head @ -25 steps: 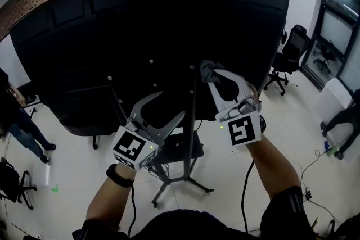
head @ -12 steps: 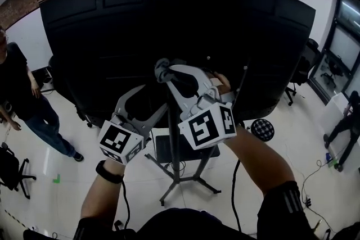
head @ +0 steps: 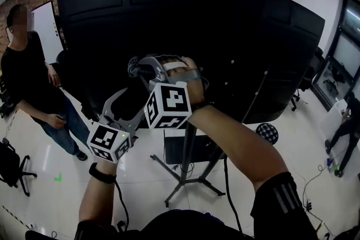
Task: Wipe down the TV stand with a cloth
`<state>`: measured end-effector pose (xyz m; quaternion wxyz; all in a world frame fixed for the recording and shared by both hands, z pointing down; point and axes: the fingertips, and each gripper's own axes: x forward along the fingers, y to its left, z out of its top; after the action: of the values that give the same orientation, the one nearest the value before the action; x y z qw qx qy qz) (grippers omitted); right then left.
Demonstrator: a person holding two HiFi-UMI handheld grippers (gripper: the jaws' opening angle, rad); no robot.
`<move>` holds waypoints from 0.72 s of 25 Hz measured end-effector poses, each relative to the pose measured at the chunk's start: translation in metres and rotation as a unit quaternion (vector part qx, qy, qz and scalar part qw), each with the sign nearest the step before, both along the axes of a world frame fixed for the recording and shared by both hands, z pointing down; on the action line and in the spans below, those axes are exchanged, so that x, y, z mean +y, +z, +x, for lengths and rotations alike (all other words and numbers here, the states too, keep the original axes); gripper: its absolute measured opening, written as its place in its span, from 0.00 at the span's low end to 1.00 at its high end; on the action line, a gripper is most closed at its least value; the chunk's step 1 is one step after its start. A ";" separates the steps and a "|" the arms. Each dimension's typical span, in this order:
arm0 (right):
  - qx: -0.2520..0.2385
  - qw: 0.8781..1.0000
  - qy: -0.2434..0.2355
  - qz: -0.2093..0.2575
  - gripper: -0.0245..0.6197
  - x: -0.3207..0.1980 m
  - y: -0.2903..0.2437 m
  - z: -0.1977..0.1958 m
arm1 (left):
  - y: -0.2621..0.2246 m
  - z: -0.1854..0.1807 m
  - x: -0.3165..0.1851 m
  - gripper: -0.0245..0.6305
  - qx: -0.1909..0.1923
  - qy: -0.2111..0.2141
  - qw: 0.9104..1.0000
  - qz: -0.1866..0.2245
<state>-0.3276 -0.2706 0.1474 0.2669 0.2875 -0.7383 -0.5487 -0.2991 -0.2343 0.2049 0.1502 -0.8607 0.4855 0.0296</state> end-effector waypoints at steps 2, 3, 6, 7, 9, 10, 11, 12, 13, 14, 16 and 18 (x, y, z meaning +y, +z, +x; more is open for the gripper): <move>0.024 1.000 0.019 -0.001 0.07 -0.011 0.006 -0.012 | 0.003 -0.009 -0.001 0.49 0.003 -0.002 1.000 -0.002; 0.033 0.999 0.028 -0.002 0.07 -0.016 0.008 -0.014 | 0.004 -0.012 -0.001 0.49 0.004 -0.002 1.000 -0.003; 0.044 0.998 0.047 -0.003 0.07 -0.026 0.012 -0.013 | 0.007 -0.016 -0.004 0.49 0.007 0.002 1.000 -0.005; 0.047 0.998 0.053 0.000 0.07 -0.027 0.013 -0.010 | 0.008 -0.016 -0.006 0.49 0.007 0.005 1.000 -0.006; 0.057 0.996 0.068 0.009 0.07 -0.030 0.014 -0.001 | 0.009 -0.014 -0.008 0.49 0.010 0.012 1.000 -0.007; 0.063 0.995 0.079 0.013 0.07 -0.031 0.014 0.005 | 0.008 -0.011 -0.009 0.49 0.011 0.016 1.000 -0.007; 0.070 0.993 0.093 0.019 0.07 -0.032 0.014 0.012 | 0.008 -0.008 -0.009 0.49 0.012 0.021 1.000 -0.006; 0.078 0.991 0.108 0.025 0.07 -0.033 0.014 0.020 | 0.008 -0.004 -0.010 0.49 0.012 0.027 1.000 -0.005; 0.089 0.988 0.124 0.033 0.07 -0.035 0.014 0.028 | 0.007 0.000 -0.010 0.49 0.012 0.033 0.999 -0.005; 0.100 0.984 0.138 0.041 0.07 -0.037 0.015 0.036 | 0.007 0.004 -0.011 0.49 0.012 0.038 0.999 -0.004; 0.120 0.978 0.162 0.052 0.07 -0.041 0.016 0.051 | 0.007 0.011 -0.012 0.49 0.013 0.050 0.999 -0.004; 0.135 0.972 0.183 0.061 0.07 -0.043 0.015 0.063 | 0.007 0.019 -0.013 0.49 0.013 0.061 0.998 -0.005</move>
<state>-0.2645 -0.3131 0.1624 0.4416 0.3570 -0.5952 -0.5685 -0.2797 -0.2475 0.2122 0.1376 -0.8890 0.4342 0.0481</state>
